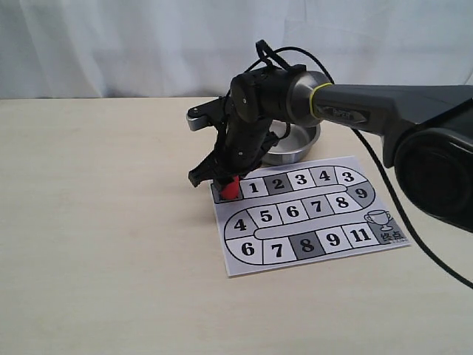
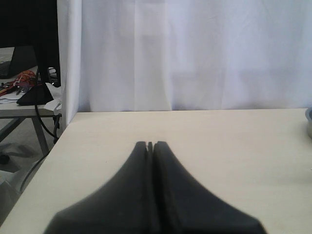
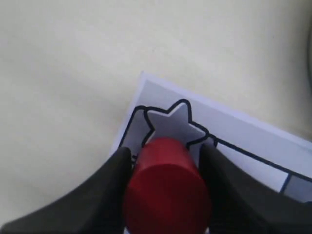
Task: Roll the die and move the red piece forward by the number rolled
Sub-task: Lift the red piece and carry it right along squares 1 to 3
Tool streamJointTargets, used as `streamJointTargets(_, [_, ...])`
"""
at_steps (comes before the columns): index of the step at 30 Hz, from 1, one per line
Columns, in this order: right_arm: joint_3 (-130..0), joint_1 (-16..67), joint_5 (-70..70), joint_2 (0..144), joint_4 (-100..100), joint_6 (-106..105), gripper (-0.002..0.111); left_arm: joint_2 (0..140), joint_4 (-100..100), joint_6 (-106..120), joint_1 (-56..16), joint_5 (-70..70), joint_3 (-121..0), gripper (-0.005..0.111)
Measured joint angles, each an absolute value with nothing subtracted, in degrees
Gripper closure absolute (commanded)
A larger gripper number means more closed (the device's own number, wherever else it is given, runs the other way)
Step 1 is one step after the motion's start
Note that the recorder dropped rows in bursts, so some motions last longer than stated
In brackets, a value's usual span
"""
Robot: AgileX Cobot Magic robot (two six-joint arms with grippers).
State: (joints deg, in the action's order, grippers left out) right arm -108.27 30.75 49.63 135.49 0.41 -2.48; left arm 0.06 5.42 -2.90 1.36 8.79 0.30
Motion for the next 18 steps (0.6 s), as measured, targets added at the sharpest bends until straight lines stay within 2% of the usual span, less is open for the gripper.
streamJointTargets(9, [-108.3, 30.5, 51.1, 131.9, -1.8, -2.5, 0.104, 0.1, 5.4, -2.9, 1.4, 8.8, 0.3, 0.107])
streamJointTargets(18, [-108.4, 25.9, 53.4, 130.5, -1.3, -0.8, 0.104, 0.1, 5.4, -2.9, 1.4, 8.8, 0.3, 0.107])
